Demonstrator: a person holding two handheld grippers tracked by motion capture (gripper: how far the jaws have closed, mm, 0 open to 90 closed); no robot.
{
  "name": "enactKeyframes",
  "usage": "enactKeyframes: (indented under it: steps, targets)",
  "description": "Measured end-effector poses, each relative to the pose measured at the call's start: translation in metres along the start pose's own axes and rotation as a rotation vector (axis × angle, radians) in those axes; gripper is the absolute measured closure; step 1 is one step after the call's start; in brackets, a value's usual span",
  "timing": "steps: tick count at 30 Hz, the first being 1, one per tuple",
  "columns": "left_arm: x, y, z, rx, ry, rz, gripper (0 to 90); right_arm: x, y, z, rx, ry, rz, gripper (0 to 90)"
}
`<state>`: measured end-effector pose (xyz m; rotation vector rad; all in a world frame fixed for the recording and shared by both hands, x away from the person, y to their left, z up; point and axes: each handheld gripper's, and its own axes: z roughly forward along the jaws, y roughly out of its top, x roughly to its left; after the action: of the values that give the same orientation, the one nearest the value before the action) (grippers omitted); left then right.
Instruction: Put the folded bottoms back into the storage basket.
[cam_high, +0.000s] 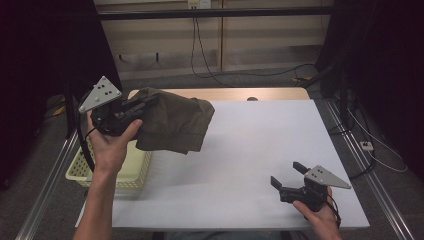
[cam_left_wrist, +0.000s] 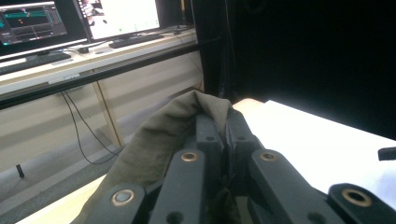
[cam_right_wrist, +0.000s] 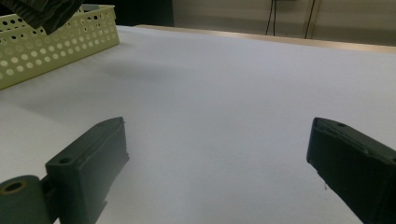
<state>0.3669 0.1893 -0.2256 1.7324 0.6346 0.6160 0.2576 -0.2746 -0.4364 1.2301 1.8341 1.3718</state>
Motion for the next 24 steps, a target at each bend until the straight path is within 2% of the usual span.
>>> enactKeyframes:
  steps: [10,24]
  targets:
    - [0.009,0.002,-0.020,-0.052,0.039,-0.021,87.0,0.001,0.000,0.000,-0.003,0.006,-0.001,4.9]
    - [0.026,0.001,-0.040,-0.084,0.073,-0.044,87.0,0.001,0.000,-0.001,-0.002,0.007,-0.001,4.9]
